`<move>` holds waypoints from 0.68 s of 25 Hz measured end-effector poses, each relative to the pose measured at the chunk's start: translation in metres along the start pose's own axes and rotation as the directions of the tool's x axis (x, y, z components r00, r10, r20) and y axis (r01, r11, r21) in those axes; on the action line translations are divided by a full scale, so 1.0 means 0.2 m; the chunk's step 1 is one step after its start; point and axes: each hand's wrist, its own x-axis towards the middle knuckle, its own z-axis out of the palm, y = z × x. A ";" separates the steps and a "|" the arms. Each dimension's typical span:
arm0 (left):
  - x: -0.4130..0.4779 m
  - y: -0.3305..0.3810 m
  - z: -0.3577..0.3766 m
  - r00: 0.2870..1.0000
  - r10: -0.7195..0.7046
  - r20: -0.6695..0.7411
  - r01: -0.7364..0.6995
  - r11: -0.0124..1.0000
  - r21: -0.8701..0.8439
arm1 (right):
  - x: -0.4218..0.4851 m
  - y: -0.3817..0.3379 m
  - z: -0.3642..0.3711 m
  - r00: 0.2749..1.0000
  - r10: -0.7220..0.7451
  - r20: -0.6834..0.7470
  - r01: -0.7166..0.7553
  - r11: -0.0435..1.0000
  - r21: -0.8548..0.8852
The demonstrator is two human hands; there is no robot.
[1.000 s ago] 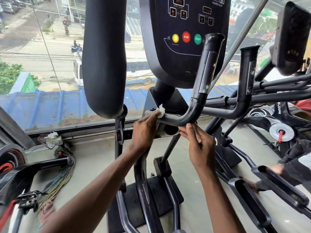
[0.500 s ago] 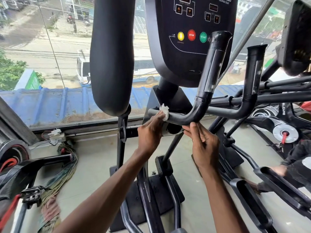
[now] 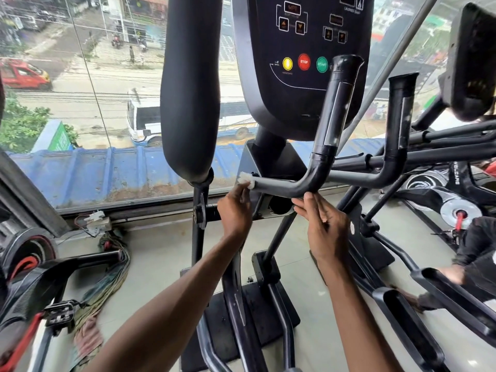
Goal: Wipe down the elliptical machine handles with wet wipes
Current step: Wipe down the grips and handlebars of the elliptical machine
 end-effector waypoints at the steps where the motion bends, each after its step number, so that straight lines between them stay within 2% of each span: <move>1: -0.04 0.04 -0.02 0.997 0.076 0.000 -0.076 0.997 0.009 | 0.00 0.00 0.00 1.000 0.002 -0.008 -0.002 1.000 -0.001; 3: -0.13 0.13 -0.05 0.977 0.211 -0.012 -0.211 0.977 0.002 | 0.00 0.00 0.01 1.000 0.005 -0.017 -0.005 1.000 -0.002; 5: -0.22 0.26 -0.10 0.967 0.254 0.001 -0.253 0.963 -0.088 | 0.00 0.01 0.01 1.000 0.002 -0.010 -0.003 1.000 -0.015; 9: -0.25 0.54 -0.17 0.982 0.158 0.103 -0.100 0.900 -0.425 | 0.01 -0.01 -0.01 1.000 0.006 0.028 -0.007 1.000 0.015; 11: -0.24 0.67 -0.16 0.987 0.111 0.119 -0.038 0.868 -0.494 | 0.01 -0.03 -0.03 0.998 -0.027 0.059 0.030 0.998 -0.053; 14: -0.25 0.78 -0.13 0.986 0.146 0.081 -0.100 0.906 -0.411 | 0.00 -0.06 -0.06 0.992 -0.105 0.063 0.116 0.971 -0.209; 17: -0.26 0.79 -0.11 0.979 0.192 0.072 -0.155 0.922 -0.353 | 0.00 -0.07 -0.06 0.992 -0.104 0.067 0.119 0.951 -0.286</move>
